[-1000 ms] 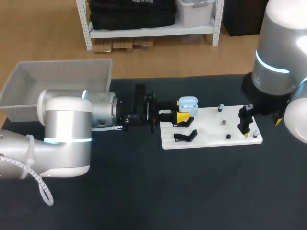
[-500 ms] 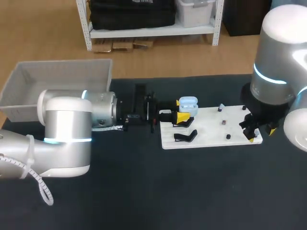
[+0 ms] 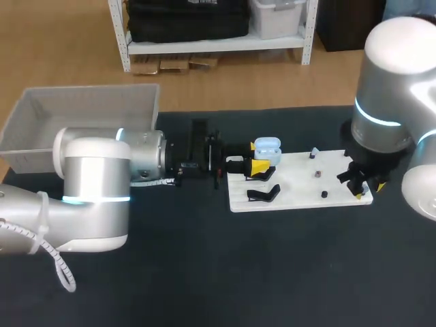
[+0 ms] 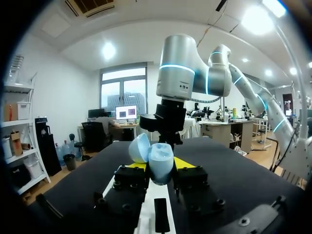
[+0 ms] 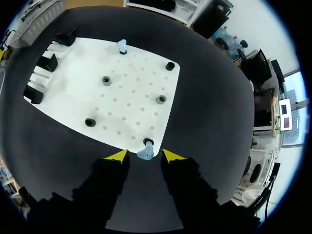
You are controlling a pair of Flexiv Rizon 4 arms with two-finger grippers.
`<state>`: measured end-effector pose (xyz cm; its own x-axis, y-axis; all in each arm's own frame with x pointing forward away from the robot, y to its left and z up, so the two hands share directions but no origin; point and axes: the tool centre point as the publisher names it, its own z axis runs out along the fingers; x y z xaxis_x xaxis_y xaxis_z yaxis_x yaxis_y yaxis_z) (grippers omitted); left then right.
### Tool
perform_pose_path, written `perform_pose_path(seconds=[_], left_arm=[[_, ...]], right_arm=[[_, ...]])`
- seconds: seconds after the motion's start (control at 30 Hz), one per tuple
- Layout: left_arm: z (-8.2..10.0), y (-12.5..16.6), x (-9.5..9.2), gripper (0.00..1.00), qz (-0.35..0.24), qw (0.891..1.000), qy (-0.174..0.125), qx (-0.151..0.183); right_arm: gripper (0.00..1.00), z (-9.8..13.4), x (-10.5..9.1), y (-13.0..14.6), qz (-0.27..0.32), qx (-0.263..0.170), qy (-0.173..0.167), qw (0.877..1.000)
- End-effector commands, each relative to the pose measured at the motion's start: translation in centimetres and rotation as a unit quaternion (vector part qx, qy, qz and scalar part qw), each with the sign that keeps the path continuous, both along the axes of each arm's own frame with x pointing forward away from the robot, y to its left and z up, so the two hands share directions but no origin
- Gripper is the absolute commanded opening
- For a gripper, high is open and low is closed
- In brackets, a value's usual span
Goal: Pick up each earbud case from the left stands, insert the matching earbuds, close the lid, and place the case in the box.
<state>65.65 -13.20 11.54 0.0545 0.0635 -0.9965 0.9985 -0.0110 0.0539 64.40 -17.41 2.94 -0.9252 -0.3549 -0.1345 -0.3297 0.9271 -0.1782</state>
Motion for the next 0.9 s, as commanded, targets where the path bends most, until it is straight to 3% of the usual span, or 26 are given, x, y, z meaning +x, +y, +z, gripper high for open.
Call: perform_pose_path(seconds=[0.03,0.53,0.7,0.8,0.9], left_arm=[[-0.13,0.01,-0.04,0.00,0.001,1.000,-0.002,-0.002],[-0.13,0.01,-0.04,0.00,0.001,1.000,-0.002,-0.002],[-0.13,0.01,-0.04,0.00,0.001,1.000,-0.002,-0.002],[-0.13,0.01,-0.04,0.00,0.001,1.000,-0.002,-0.002],[-0.13,0.01,-0.04,0.00,0.001,1.000,-0.002,-0.002]], right_arm=[[0.37,-0.25,-0.15,-0.14,-0.002,-0.003,-0.008,1.000],[0.25,-0.92,0.19,-0.14,-0.001,-0.013,-0.013,1.000],[0.15,-1.02,0.22,-0.19,-0.002,-0.016,-0.014,1.000],[0.01,-1.12,0.23,-0.25,-0.003,-0.018,-0.014,1.000],[0.00,-1.12,0.19,-0.26,-0.003,-0.019,-0.014,1.000]])
